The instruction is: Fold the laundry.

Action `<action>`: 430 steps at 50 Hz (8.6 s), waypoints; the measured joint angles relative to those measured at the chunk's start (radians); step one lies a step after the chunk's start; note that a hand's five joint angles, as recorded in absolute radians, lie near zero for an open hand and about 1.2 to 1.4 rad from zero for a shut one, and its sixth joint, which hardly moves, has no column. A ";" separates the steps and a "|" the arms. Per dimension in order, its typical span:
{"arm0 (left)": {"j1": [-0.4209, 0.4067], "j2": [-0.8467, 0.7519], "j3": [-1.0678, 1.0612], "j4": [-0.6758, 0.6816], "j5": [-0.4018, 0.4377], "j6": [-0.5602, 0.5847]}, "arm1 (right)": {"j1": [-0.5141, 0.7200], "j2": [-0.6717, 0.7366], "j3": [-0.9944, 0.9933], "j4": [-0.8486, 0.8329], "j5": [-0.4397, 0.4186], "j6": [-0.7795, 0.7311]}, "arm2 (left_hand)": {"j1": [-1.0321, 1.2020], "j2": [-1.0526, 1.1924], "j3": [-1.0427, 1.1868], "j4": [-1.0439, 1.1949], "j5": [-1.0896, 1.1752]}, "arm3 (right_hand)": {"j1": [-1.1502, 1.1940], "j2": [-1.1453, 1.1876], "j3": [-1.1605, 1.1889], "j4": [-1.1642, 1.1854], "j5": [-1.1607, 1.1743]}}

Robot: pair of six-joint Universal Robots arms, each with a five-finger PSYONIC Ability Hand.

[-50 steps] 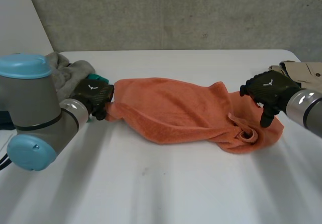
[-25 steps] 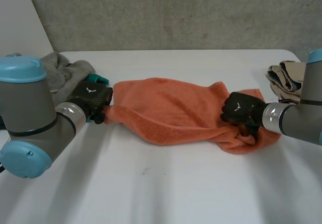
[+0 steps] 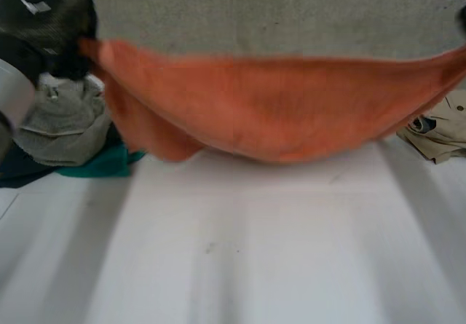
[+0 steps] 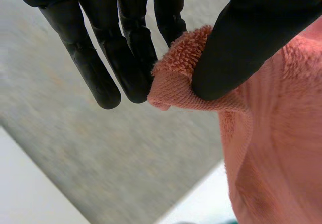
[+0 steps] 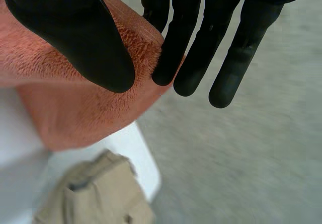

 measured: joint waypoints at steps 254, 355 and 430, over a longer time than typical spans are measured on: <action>-0.197 -0.321 -0.206 0.375 -0.121 0.209 | 0.518 0.401 0.408 -0.869 -0.128 -0.099 | -0.962 -0.988 -0.983 -0.998 -0.936 | -0.014 0.007 0.004 0.001 0.015; -0.378 -0.812 0.281 -0.067 -0.349 -0.156 | 0.555 0.759 -0.121 -0.138 0.088 0.712 | -0.959 -0.988 -0.983 -0.997 -0.936 | -0.923 -0.973 -0.974 -0.986 -0.942; -0.194 -0.337 0.102 -0.096 0.557 -0.171 | 0.803 0.634 0.407 -1.016 0.360 0.347 | -0.962 -0.988 -0.983 -0.998 -0.936 | -0.162 -0.040 -0.042 -0.036 -0.086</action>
